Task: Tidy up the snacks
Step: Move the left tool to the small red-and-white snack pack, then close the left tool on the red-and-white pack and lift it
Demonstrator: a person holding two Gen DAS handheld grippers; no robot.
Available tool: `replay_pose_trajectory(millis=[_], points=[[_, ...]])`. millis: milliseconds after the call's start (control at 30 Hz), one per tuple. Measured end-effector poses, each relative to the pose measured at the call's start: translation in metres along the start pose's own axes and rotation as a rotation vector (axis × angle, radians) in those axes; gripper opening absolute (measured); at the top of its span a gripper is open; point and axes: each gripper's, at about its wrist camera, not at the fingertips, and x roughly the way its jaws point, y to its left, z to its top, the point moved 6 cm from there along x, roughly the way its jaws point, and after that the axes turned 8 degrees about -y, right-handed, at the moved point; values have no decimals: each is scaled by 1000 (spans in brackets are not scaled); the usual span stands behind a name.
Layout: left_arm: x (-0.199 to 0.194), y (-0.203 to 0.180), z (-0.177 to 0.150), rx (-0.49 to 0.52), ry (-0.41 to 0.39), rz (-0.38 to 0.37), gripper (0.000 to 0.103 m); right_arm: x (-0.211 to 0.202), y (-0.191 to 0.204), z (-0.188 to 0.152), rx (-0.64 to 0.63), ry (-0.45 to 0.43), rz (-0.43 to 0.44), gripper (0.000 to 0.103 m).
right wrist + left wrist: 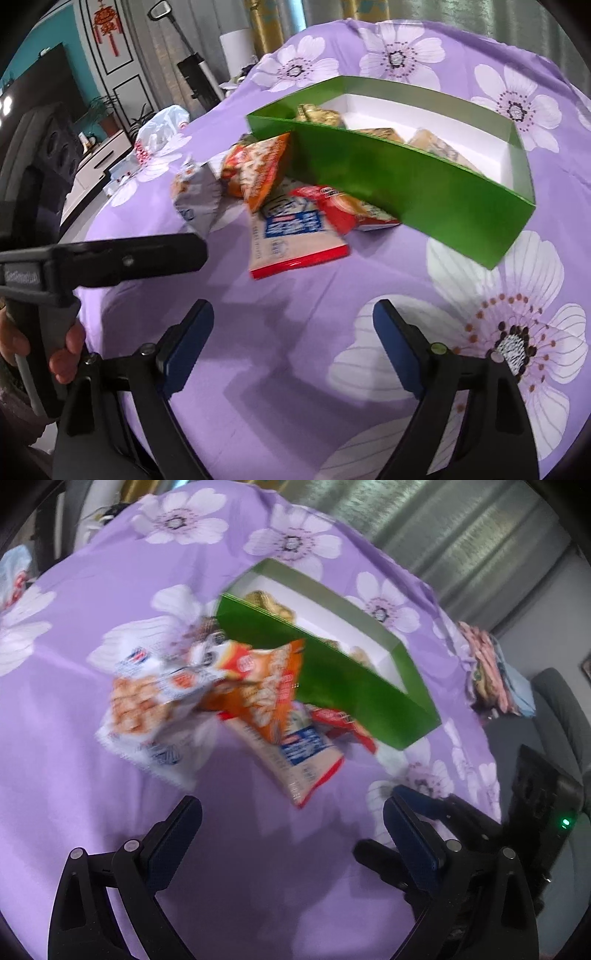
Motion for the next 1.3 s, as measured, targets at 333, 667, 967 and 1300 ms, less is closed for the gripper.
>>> replay_pose_trajectory(millis=[333, 667, 967, 1300], points=[[43, -29, 31, -49, 54, -133, 97, 18, -29, 24, -54, -44, -52, 74], [72, -17, 39, -197, 92, -132, 71, 40, -30, 42, -138, -38, 23, 60], [84, -9, 39, -254, 104, -90, 31, 41, -24, 41, -196, -26, 15, 44], [65, -28, 38, -163, 83, -93, 28, 11, -10, 37, -223, -82, 2, 18]])
